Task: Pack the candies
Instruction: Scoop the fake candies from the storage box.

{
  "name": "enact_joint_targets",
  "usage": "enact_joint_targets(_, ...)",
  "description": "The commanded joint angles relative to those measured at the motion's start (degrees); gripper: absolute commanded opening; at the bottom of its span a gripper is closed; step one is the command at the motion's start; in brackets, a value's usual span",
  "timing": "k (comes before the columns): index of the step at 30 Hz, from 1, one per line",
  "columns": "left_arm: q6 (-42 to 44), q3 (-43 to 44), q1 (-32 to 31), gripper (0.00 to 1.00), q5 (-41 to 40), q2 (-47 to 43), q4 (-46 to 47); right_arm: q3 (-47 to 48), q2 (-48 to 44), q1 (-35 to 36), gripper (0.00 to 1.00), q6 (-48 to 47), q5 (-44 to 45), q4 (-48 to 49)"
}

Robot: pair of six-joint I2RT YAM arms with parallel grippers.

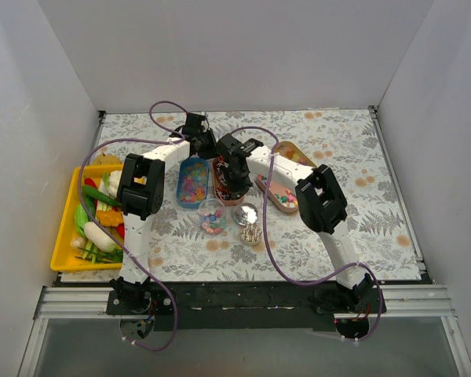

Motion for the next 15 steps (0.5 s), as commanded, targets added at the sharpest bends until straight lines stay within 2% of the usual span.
enact_joint_targets(1, 0.19, 0.86, 0.31, 0.11, 1.35, -1.68, -3.2, -2.35, -3.1, -0.19, 0.01, -1.23, 4.74, 0.88)
enact_joint_targets(6, 0.19, 1.21, 0.57, 0.11, 1.35, -1.85, -3.37, -1.12, -3.37, 0.07, 0.01, -1.67, 5.09, -1.57)
enact_joint_targets(15, 0.02, 1.38, 0.75, 0.11, 1.7, -1.85, -3.37, -2.09, -6.09, 0.16, 0.01, -1.84, 5.45, -0.34)
